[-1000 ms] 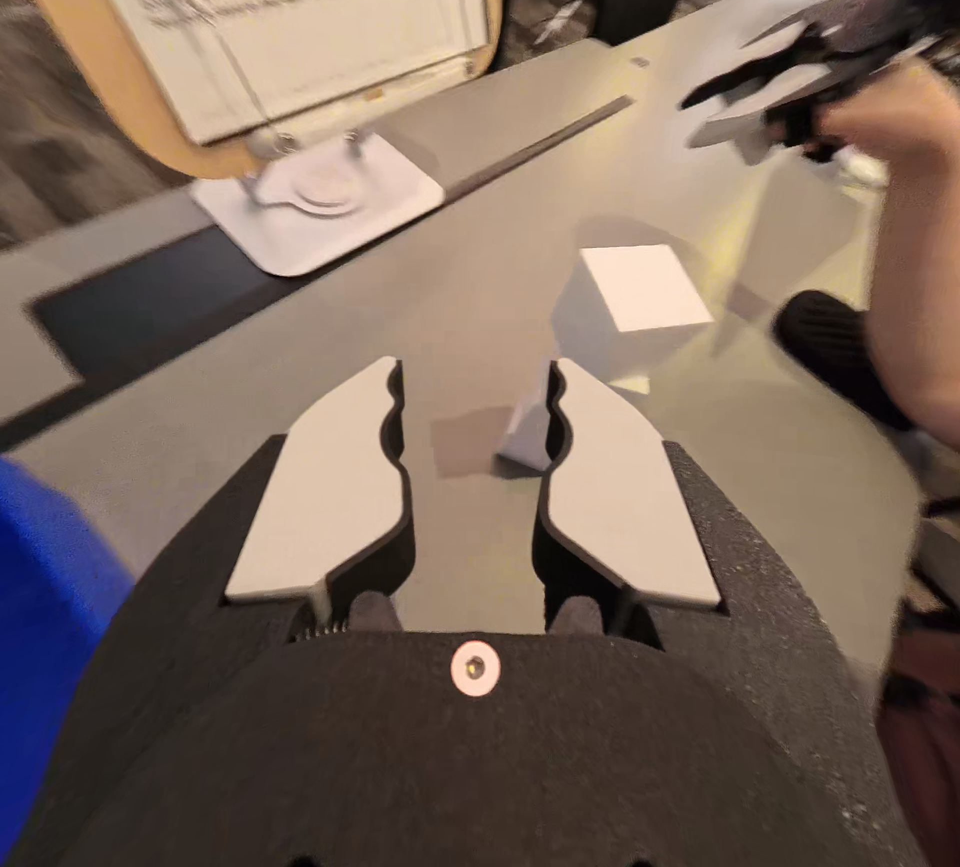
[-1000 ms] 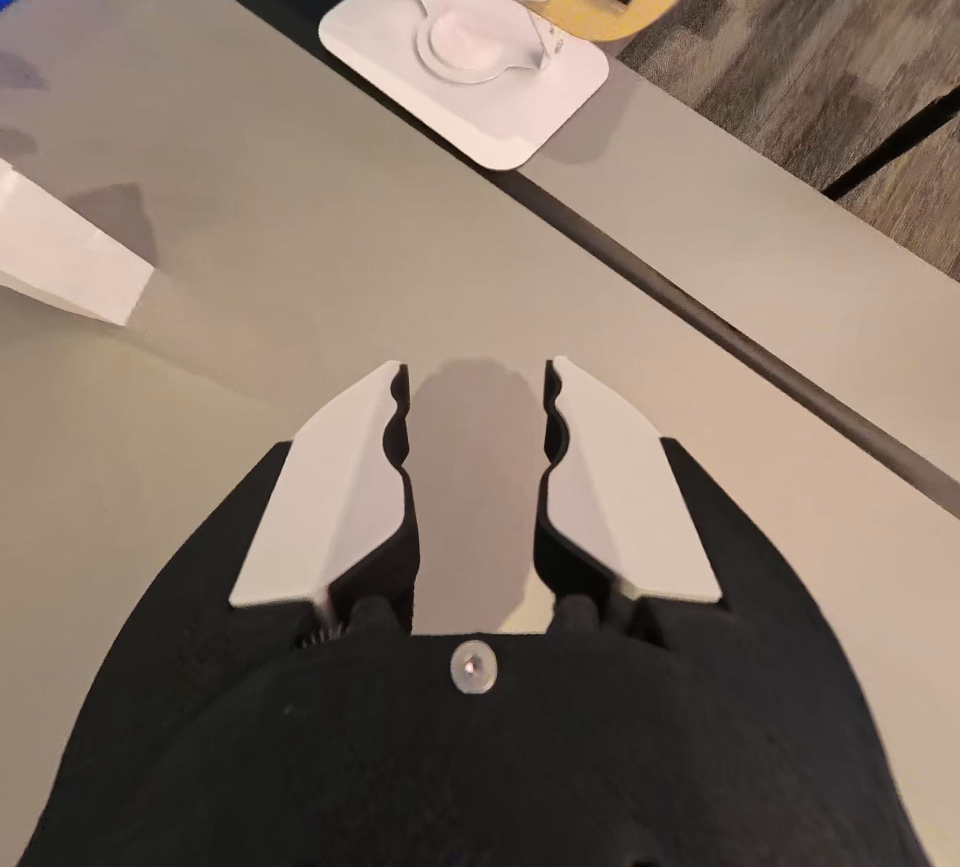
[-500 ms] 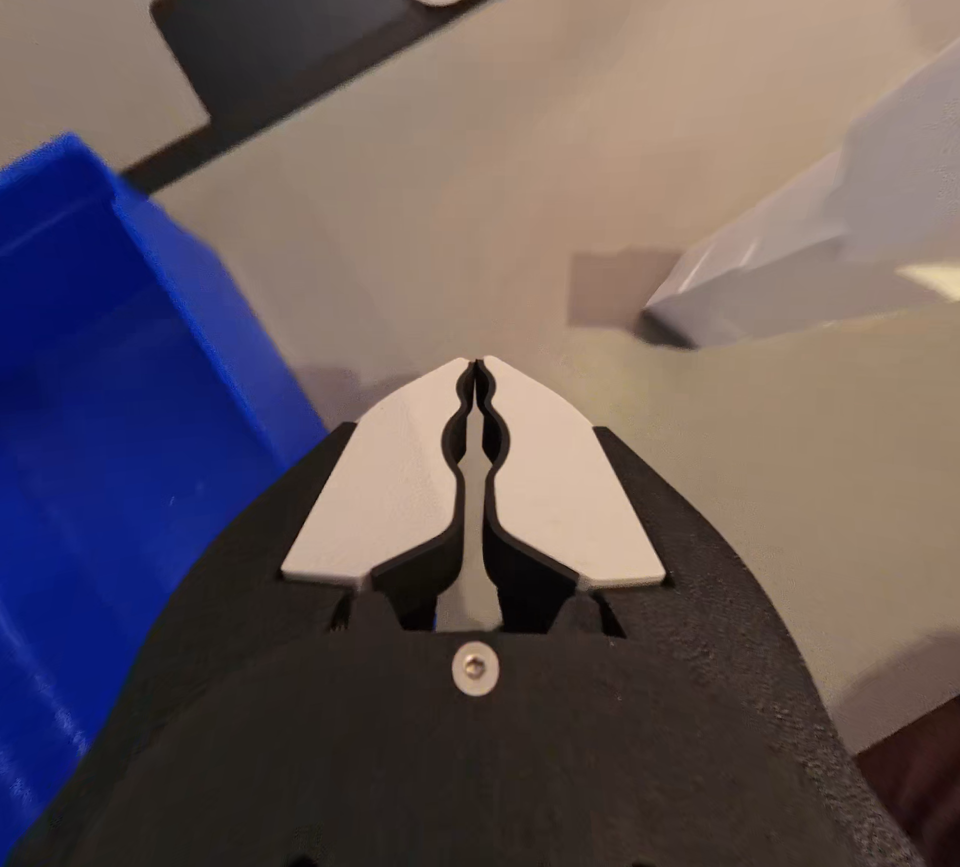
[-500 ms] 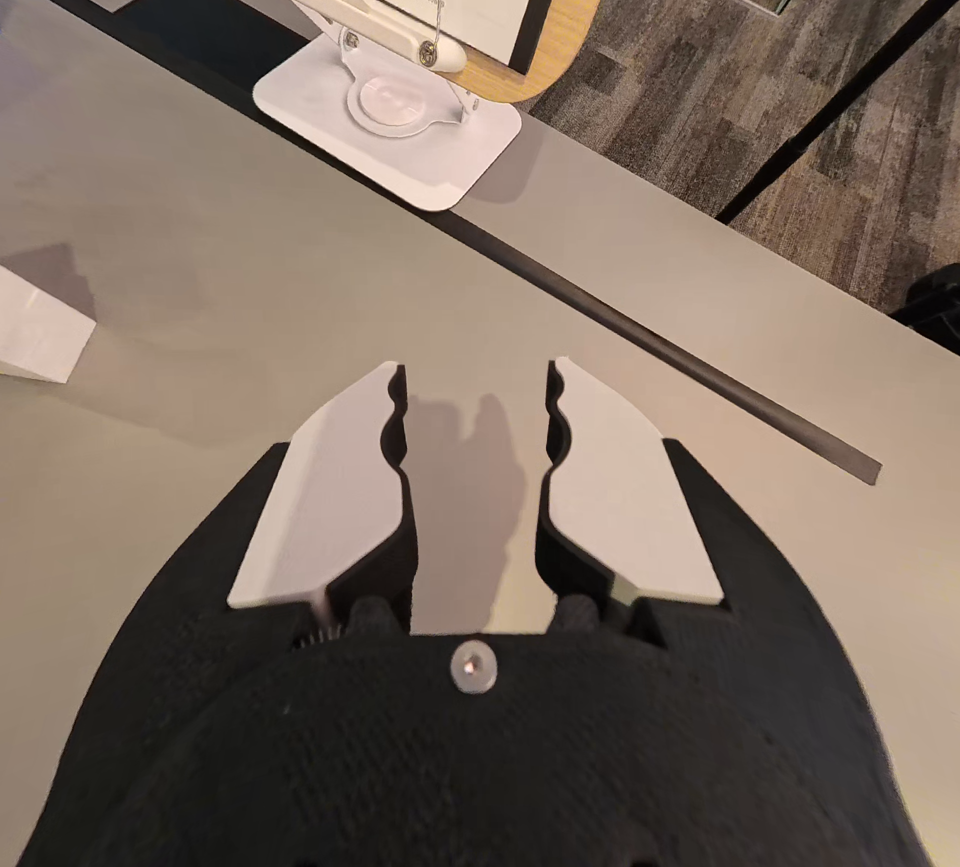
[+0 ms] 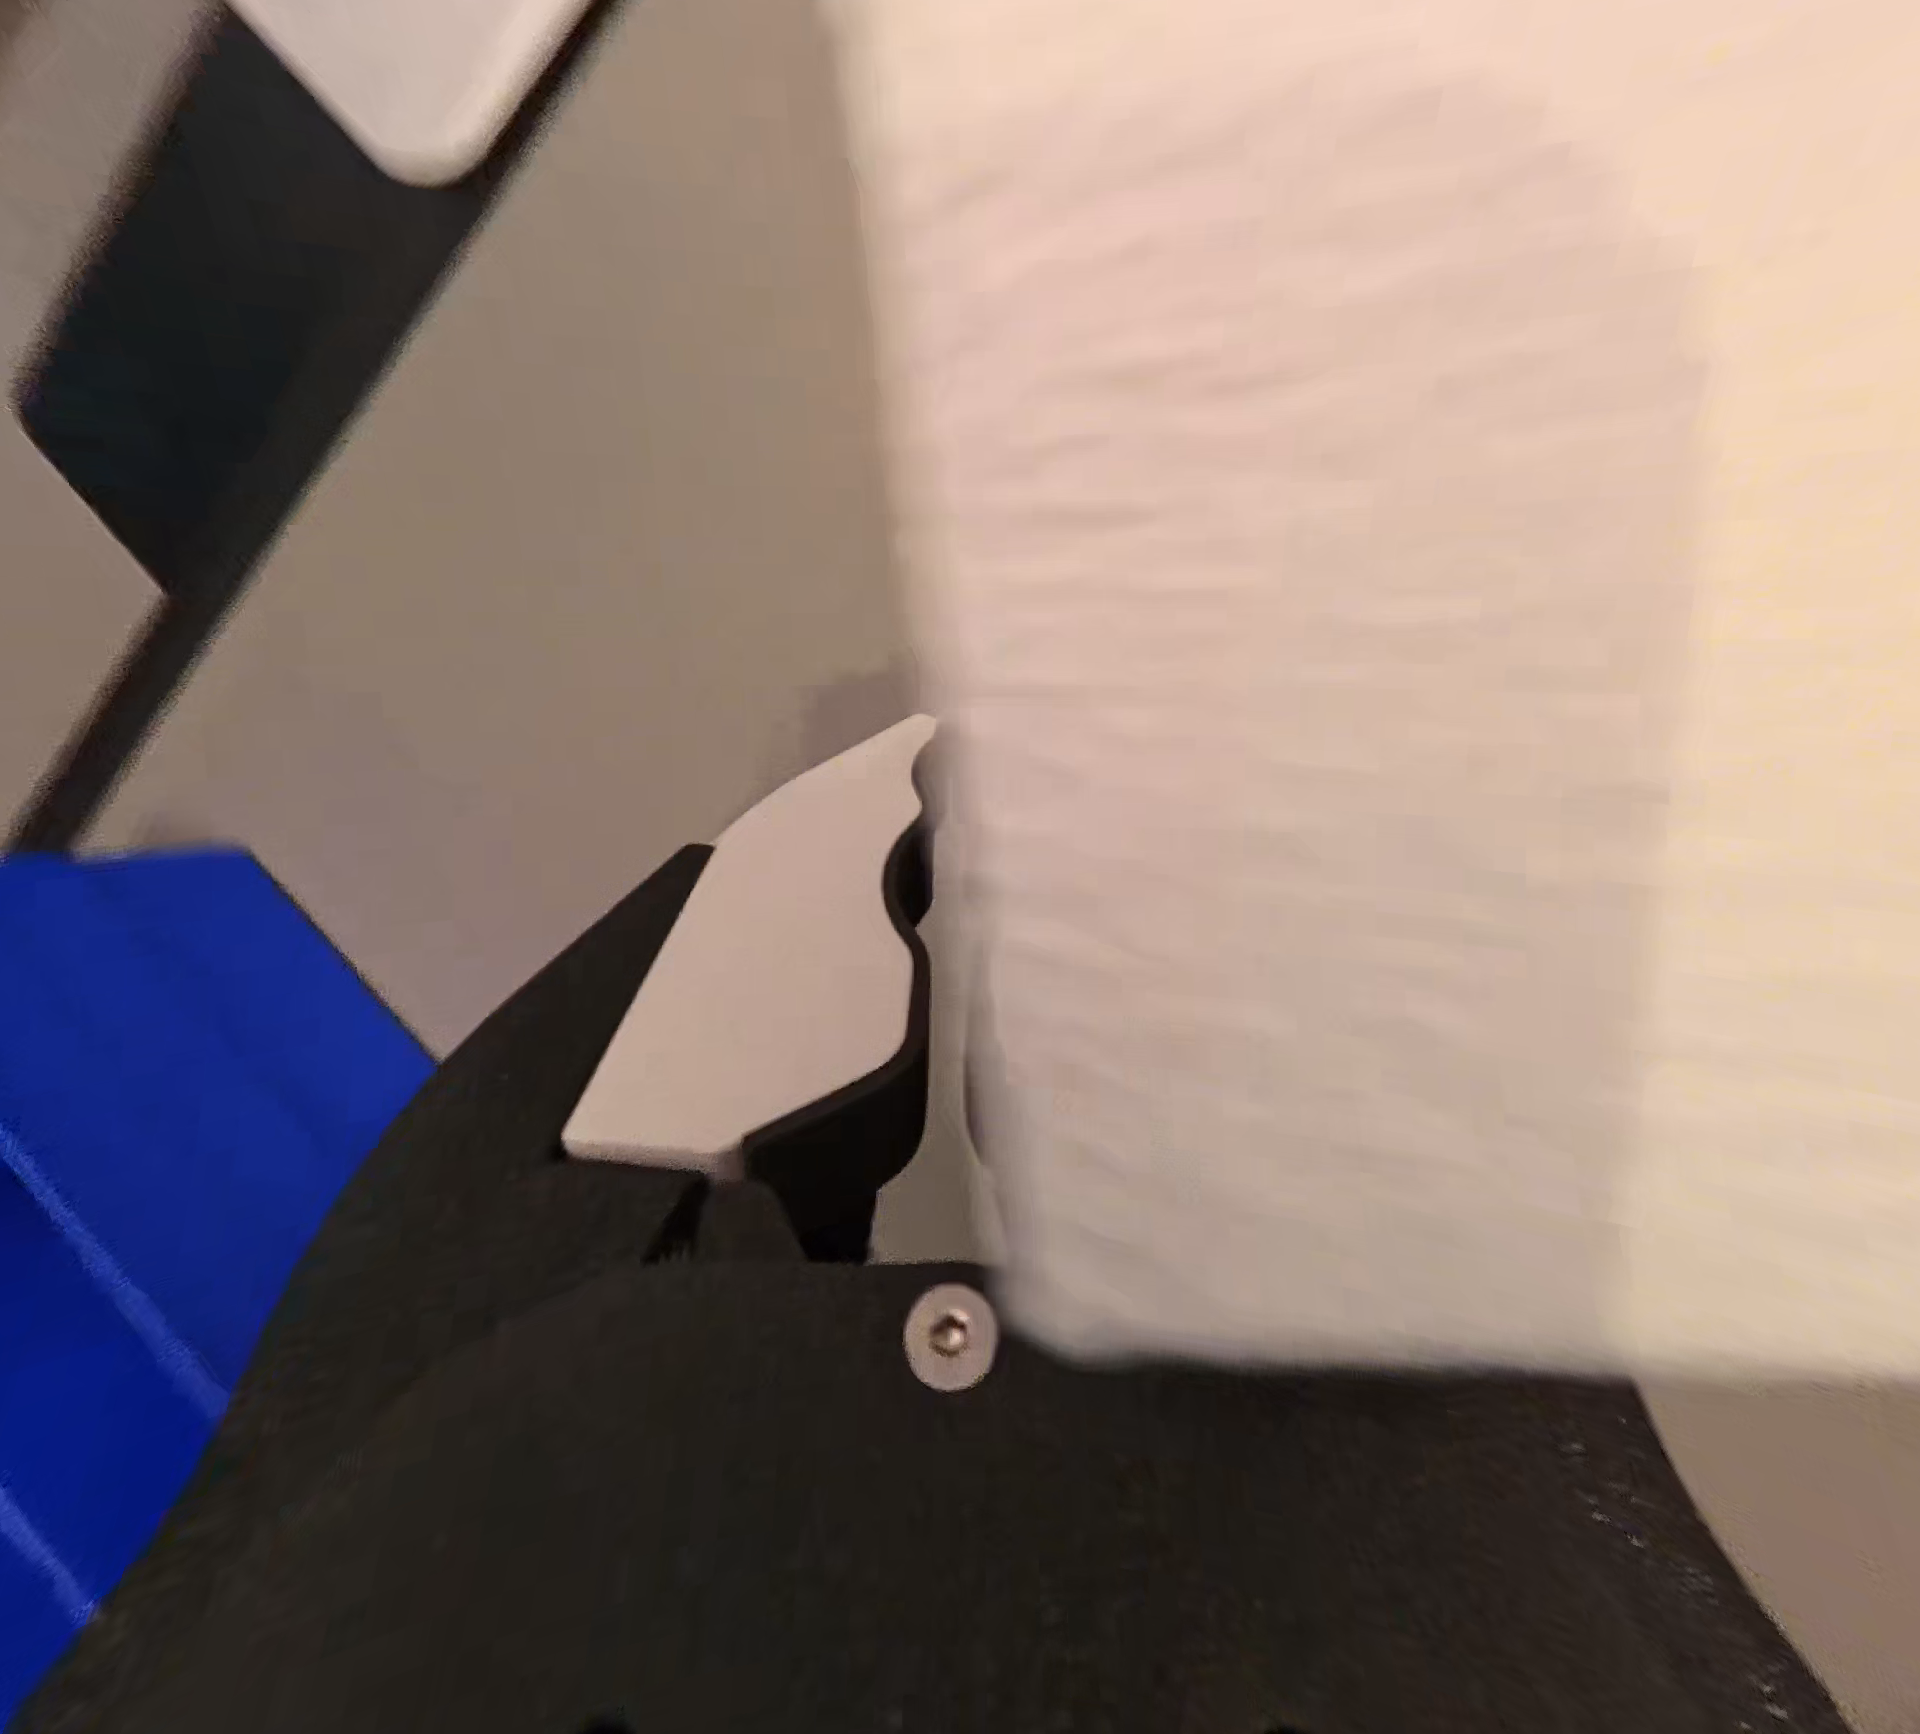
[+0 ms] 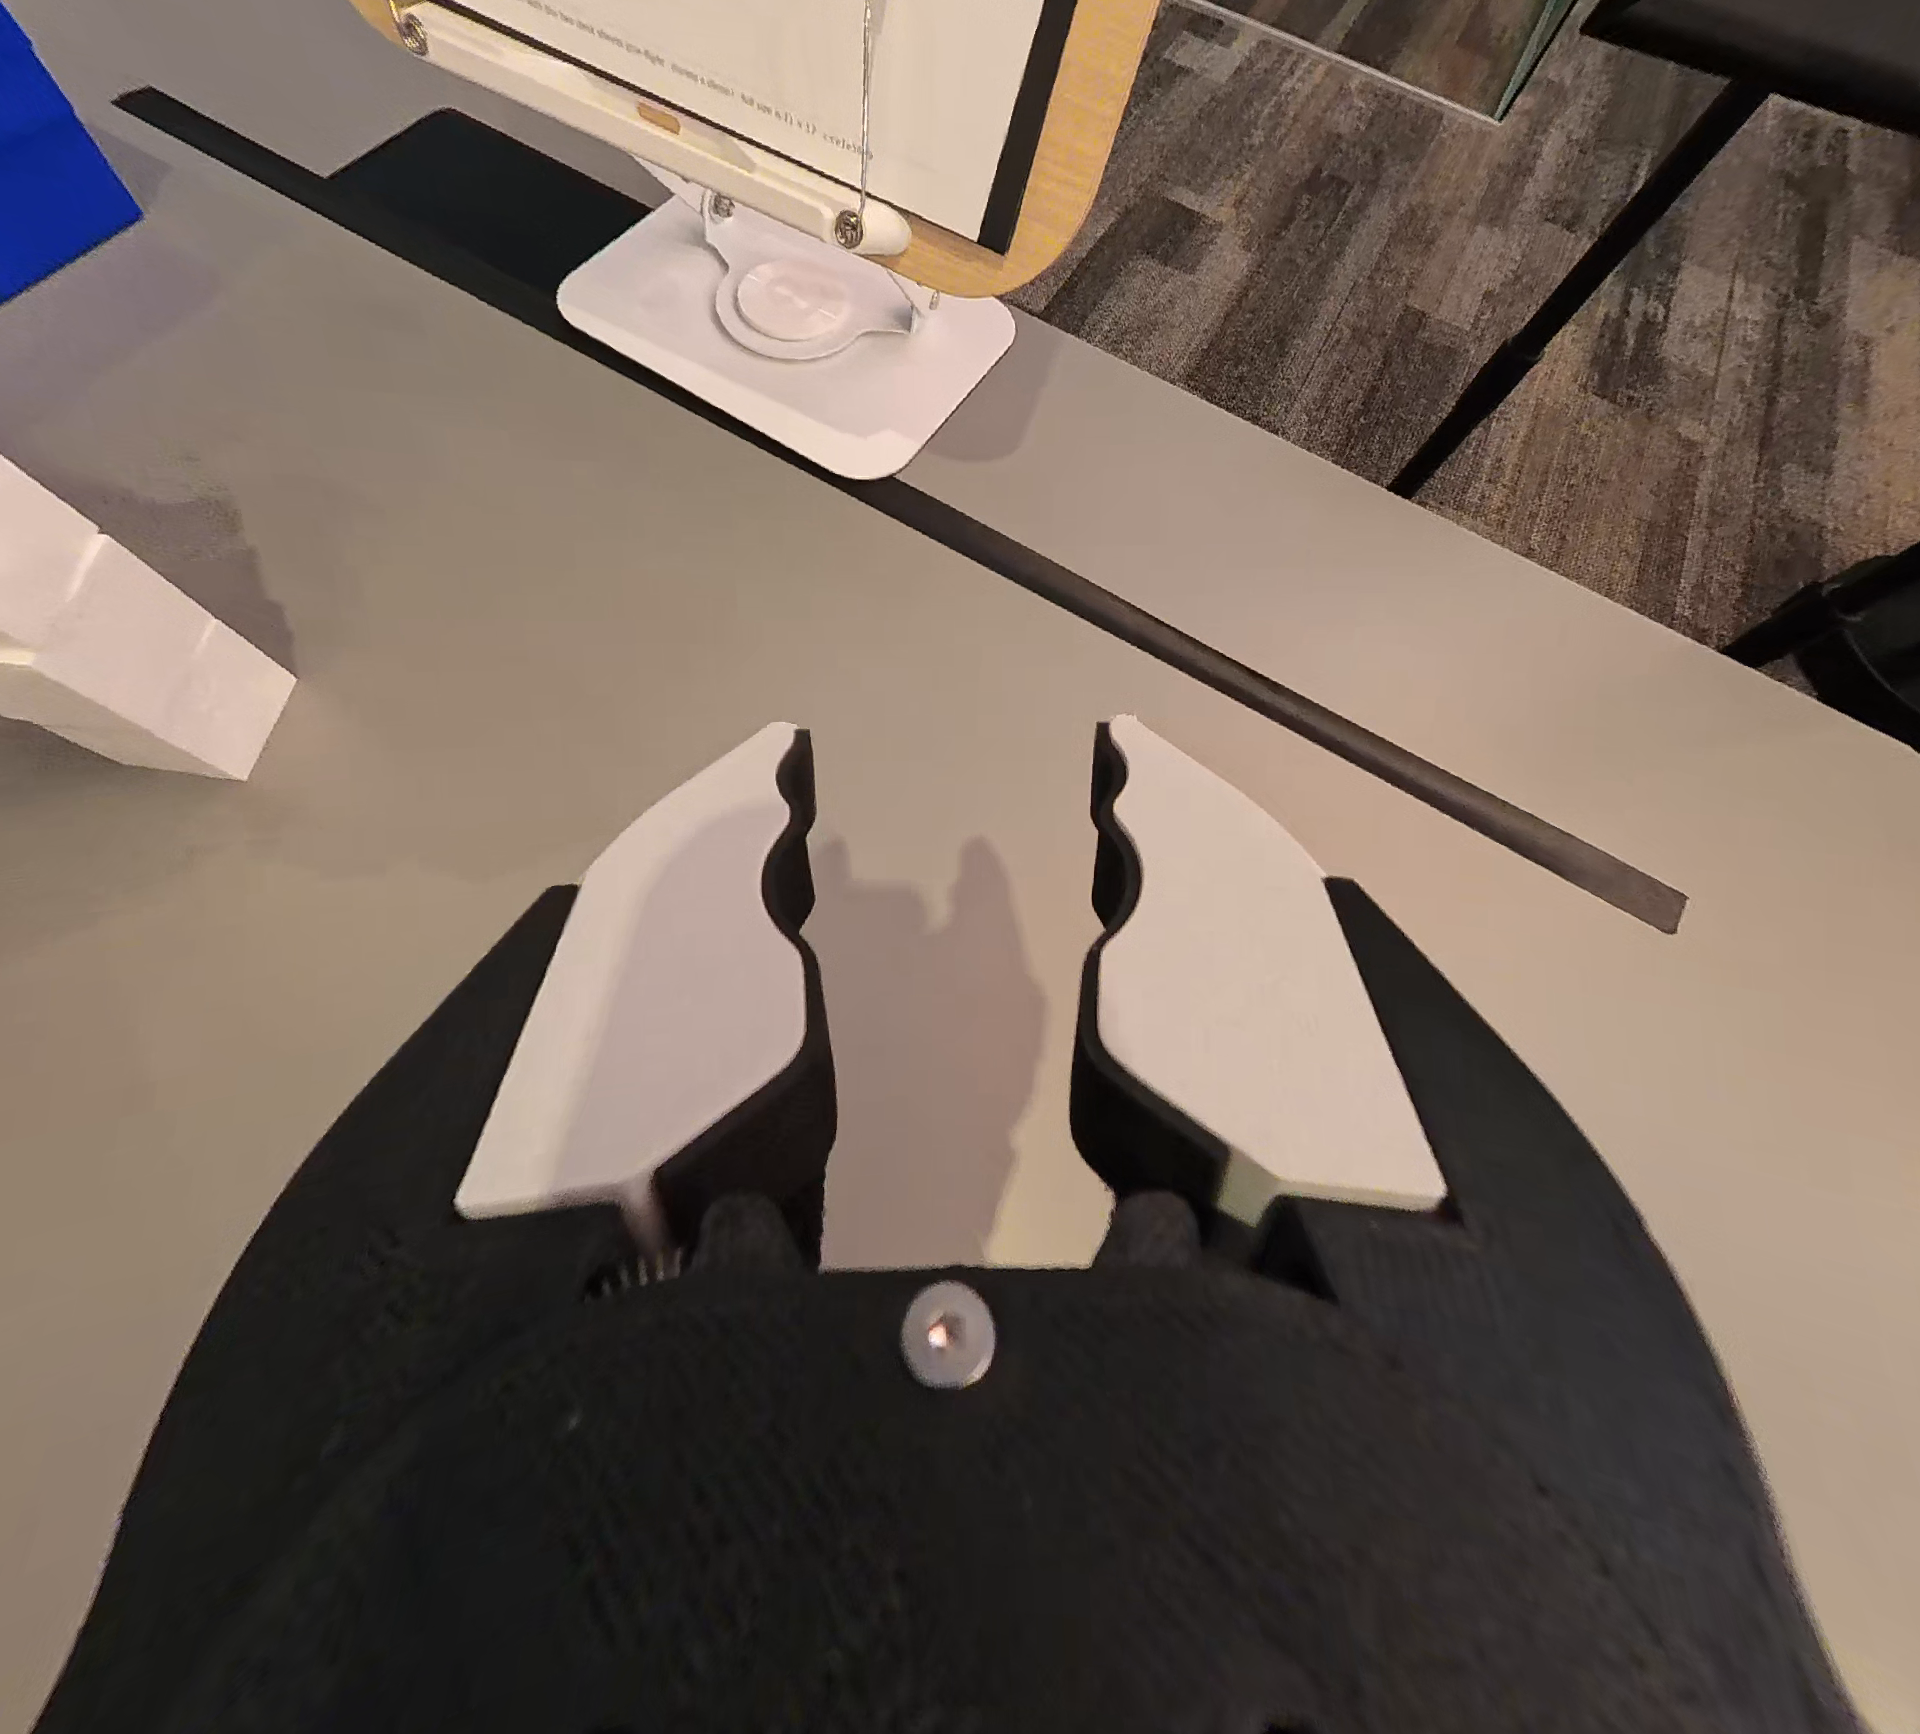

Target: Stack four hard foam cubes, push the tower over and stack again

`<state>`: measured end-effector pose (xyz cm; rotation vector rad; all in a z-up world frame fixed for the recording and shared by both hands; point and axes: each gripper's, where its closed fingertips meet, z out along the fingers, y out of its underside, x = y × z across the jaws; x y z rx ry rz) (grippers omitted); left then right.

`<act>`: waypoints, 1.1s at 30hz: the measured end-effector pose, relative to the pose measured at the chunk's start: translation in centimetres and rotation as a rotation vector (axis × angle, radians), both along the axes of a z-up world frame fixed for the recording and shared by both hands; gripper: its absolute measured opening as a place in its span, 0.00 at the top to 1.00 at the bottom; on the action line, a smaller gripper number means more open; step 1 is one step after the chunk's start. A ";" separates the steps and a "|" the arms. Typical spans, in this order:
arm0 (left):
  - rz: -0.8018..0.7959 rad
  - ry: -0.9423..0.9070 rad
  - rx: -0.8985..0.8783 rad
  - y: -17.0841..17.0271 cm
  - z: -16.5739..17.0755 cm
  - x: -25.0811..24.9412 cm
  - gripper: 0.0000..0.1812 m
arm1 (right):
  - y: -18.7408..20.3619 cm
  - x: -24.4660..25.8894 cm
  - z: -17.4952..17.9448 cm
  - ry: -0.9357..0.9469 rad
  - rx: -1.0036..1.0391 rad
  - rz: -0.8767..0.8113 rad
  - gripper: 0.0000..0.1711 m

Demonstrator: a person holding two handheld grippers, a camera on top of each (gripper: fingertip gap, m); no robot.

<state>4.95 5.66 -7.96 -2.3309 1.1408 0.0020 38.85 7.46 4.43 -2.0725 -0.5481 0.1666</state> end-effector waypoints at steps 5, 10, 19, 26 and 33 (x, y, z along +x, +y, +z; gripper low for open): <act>-0.141 -0.144 0.208 -1.1 3.2 6.8 1.00 | 0.5 0.0 -0.2 0.014 -0.004 -0.005 0.69; -0.103 -0.294 0.213 -0.6 5.2 5.6 1.00 | 0.2 0.8 0.2 0.027 0.013 -0.019 0.70; -0.327 -0.660 0.172 -2.3 8.0 8.6 0.70 | -0.6 3.6 1.0 0.074 0.046 -0.011 0.68; -0.556 -0.698 0.190 -3.0 3.0 11.6 0.57 | -2.4 4.1 1.3 0.057 0.068 0.085 0.63; -0.694 -0.640 0.204 -3.3 -1.2 12.8 0.55 | -4.2 4.1 3.9 0.138 0.161 0.126 0.63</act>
